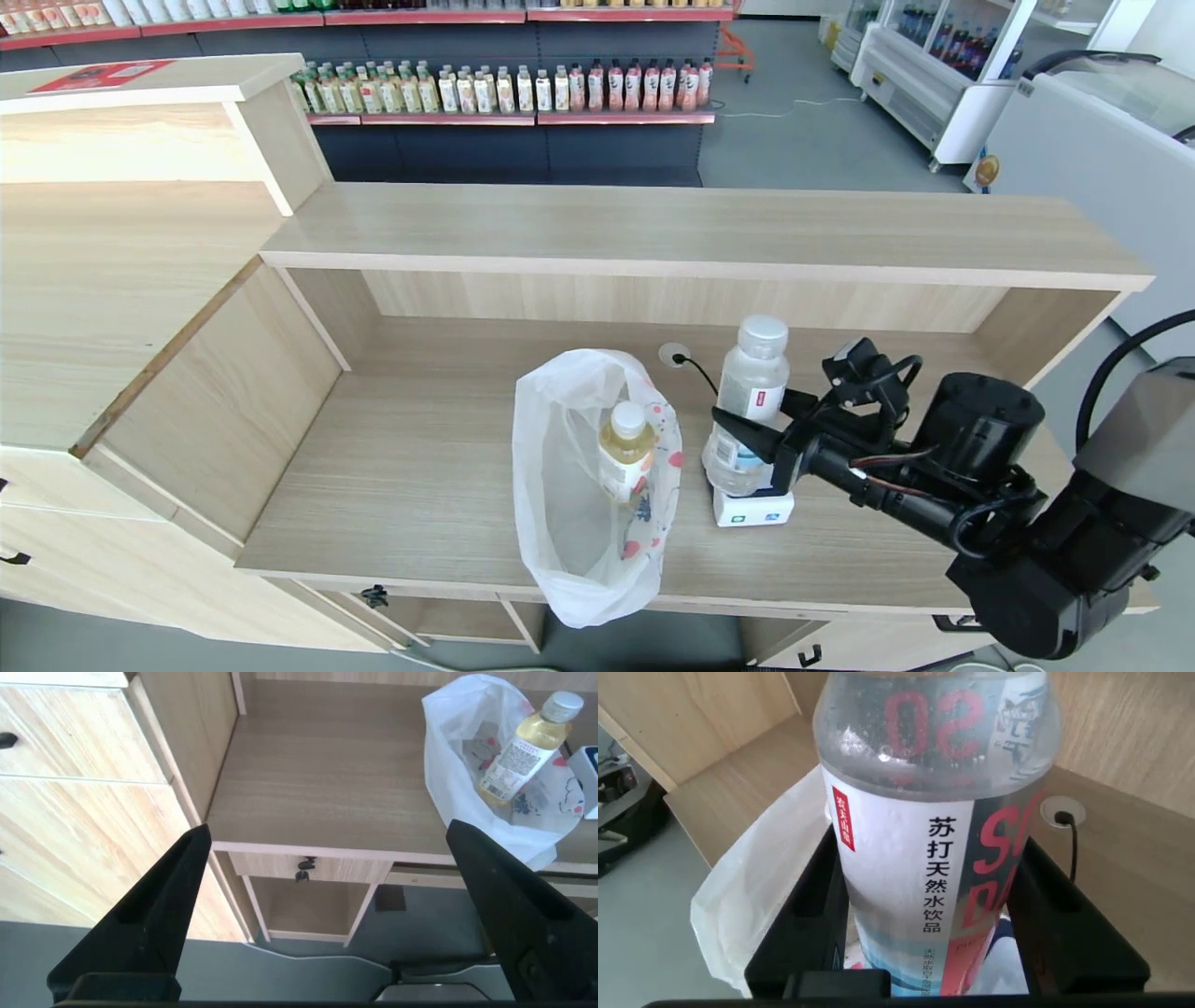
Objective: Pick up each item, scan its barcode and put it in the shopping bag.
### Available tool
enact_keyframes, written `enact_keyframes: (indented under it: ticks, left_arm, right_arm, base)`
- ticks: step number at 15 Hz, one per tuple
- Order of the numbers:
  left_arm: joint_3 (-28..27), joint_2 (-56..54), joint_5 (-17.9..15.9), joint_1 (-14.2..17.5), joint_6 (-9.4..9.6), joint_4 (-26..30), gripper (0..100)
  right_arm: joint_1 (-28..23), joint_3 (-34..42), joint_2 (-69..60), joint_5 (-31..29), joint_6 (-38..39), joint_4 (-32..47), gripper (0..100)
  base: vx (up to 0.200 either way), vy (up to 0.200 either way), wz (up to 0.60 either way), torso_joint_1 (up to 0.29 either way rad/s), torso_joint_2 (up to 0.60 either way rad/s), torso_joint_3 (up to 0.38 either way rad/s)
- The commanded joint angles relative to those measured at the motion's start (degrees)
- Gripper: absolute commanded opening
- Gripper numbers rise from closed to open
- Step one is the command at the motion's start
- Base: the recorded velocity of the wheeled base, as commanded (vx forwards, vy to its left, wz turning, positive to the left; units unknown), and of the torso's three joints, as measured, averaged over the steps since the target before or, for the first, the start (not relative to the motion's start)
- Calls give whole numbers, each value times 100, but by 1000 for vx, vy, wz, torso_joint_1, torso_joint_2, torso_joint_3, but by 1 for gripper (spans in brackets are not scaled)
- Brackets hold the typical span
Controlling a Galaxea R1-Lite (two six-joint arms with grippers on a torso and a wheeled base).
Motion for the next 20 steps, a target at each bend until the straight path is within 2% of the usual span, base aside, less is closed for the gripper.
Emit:
enact_keyframes:
  ticks: [1, 8, 14, 20]
  left_arm:
    - [1, -2, 0, 2, 2, 2, 100]
    - [1, -2, 0, 2, 2, 2, 100]
    - [1, -2, 0, 2, 2, 2, 100]
    - [1, -2, 0, 2, -15, 2, 100]
  right_arm:
    - [215, 7, 193, -25, 7, -8, 0]
    - [708, -248, 1160, -43, -20, -8, 0]
    - [787, -1364, 1960, -386, -90, -8, 0]
    - [945, -1812, 2628, -394, -538, -8, 0]
  base:
    - [0, 0, 0, 0, 0, 0]
    - [0, 0, 0, 0, 0, 0]
    - [0, 0, 0, 0, 0, 0]
    - [0, 0, 0, 0, 0, 0]
